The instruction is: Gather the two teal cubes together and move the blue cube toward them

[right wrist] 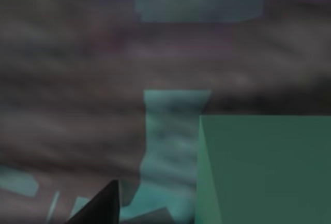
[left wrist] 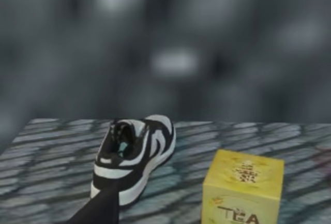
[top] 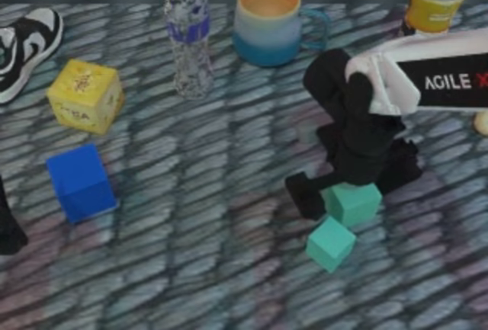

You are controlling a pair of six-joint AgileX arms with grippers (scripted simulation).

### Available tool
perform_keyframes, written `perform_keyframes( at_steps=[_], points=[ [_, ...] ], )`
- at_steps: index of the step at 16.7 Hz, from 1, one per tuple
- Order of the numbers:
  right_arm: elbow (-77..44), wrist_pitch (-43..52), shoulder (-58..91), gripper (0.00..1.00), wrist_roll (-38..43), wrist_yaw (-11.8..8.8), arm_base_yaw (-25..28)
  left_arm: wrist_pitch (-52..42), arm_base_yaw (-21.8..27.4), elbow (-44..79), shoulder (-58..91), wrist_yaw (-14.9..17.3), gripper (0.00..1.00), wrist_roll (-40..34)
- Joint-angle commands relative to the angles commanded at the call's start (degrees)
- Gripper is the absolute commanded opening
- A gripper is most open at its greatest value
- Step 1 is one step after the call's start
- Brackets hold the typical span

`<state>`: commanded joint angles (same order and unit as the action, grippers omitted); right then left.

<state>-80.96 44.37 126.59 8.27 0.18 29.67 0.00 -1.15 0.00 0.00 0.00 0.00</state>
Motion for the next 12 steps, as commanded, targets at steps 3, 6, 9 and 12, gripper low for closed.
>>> perform_keyframes(
  at_steps=[3,6,9,12],
  points=[
    [0.0,0.0,0.0,0.55,0.0,0.0,0.0,0.0,0.0,0.0,0.0,0.0,1.0,0.0],
    [0.0,0.0,0.0,0.32,0.0,0.0,0.0,0.0,0.0,0.0,0.0,0.0,1.0,0.0],
    [0.0,0.0,0.0,0.1,0.0,0.0,0.0,0.0,0.0,0.0,0.0,0.0,1.0,0.0],
    [0.0,0.0,0.0,0.0,0.0,0.0,0.0,0.0,0.0,0.0,0.0,0.0,1.0,0.0]
  ],
)
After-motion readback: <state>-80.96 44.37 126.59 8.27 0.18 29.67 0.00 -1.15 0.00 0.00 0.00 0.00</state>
